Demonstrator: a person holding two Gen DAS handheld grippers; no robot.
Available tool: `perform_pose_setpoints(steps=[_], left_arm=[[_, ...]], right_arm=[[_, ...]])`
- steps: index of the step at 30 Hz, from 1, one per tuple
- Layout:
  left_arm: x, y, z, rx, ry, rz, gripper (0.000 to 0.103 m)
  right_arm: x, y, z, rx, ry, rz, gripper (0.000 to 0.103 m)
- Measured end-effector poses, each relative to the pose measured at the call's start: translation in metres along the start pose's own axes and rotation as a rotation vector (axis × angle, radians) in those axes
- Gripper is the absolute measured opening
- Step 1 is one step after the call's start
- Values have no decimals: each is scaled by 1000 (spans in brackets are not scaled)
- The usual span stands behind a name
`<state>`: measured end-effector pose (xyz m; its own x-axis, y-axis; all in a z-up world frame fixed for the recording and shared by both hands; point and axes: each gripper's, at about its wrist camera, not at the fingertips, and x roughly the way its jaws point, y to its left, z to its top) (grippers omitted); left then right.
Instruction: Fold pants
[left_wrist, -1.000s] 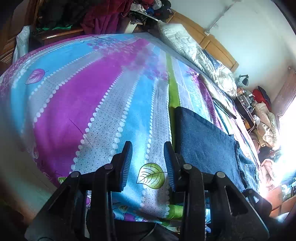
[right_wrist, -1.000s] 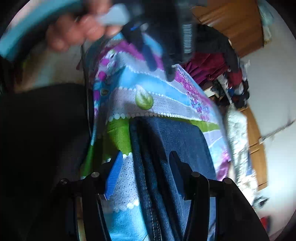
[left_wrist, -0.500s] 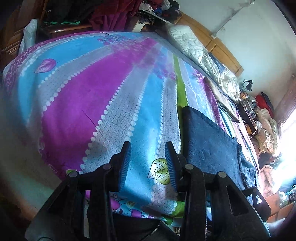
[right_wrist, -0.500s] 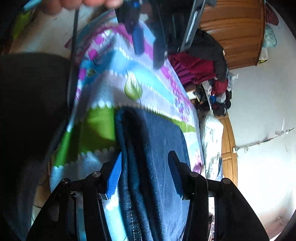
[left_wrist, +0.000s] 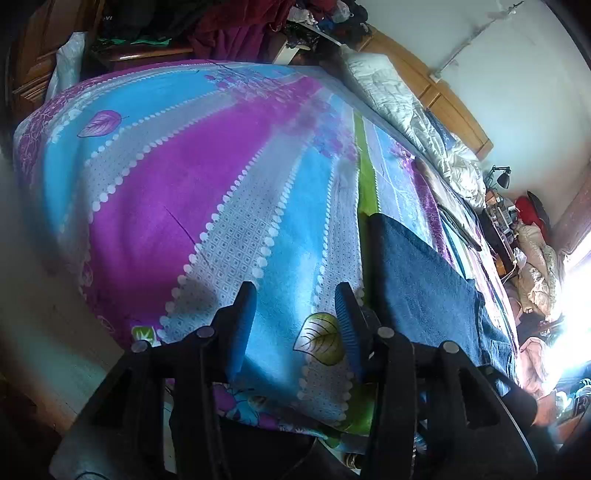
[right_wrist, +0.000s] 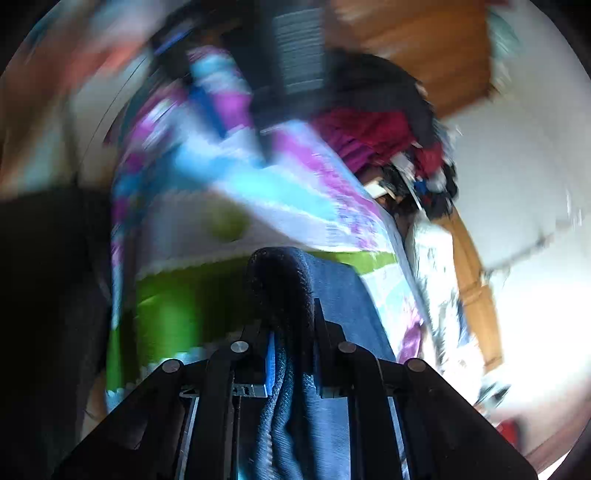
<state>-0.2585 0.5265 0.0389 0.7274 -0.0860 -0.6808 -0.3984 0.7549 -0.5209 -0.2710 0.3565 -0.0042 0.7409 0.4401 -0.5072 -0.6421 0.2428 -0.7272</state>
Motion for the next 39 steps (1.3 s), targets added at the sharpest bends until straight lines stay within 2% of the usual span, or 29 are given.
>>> perform_pose_setpoints(steps=[4, 8, 10, 14, 16, 19, 20, 21, 22, 23, 25, 27, 33, 35, 37, 38, 39], left_arm=[[-3, -20, 0, 24, -9, -14, 46], [5, -59, 1, 84, -2, -38, 46], [14, -85, 0, 125, 13, -63, 46], [34, -144, -7, 240, 56, -117, 47], [44, -166, -12, 289, 87, -132, 47], [57, -202, -26, 357, 137, -168, 47], [60, -212, -30, 372, 153, -191, 47], [65, -228, -40, 400, 182, -229, 47], [68, -239, -47, 426, 200, -250, 47], [72, -252, -57, 463, 221, -268, 47], [83, -283, -78, 556, 270, -292, 47], [93, -312, -93, 599, 314, -334, 47], [107, -384, -124, 698, 384, -484, 47], [113, -389, -148, 741, 460, -526, 47], [126, -380, -180, 807, 542, -473, 46], [127, -371, -191, 847, 536, -464, 45], [120, -366, -199, 918, 476, -473, 44]], right_arm=[[-19, -70, -23, 263, 11, -5, 15], [-36, -141, -75, 551, 81, -19, 14], [-57, -174, -112, 685, 105, -61, 14], [-120, -222, -204, 928, 140, -203, 14], [-145, -237, -261, 1090, 194, -269, 15], [-162, -240, -369, 1412, 342, -341, 15], [-158, -233, -413, 1547, 439, -337, 17], [-153, -223, -447, 1644, 518, -288, 17], [-156, -216, -468, 1739, 448, -237, 15], [-166, -215, -478, 1829, 336, -214, 15], [-166, -216, -480, 1852, 323, -192, 15], [-165, -214, -478, 1856, 304, -190, 15], [-203, -197, -526, 2051, 161, -93, 15], [-209, -196, -528, 2099, 128, -78, 15], [-211, -192, -535, 2137, 103, -67, 15], [-212, -191, -537, 2148, 95, -58, 14], [-212, -190, -536, 2145, 99, -59, 14]])
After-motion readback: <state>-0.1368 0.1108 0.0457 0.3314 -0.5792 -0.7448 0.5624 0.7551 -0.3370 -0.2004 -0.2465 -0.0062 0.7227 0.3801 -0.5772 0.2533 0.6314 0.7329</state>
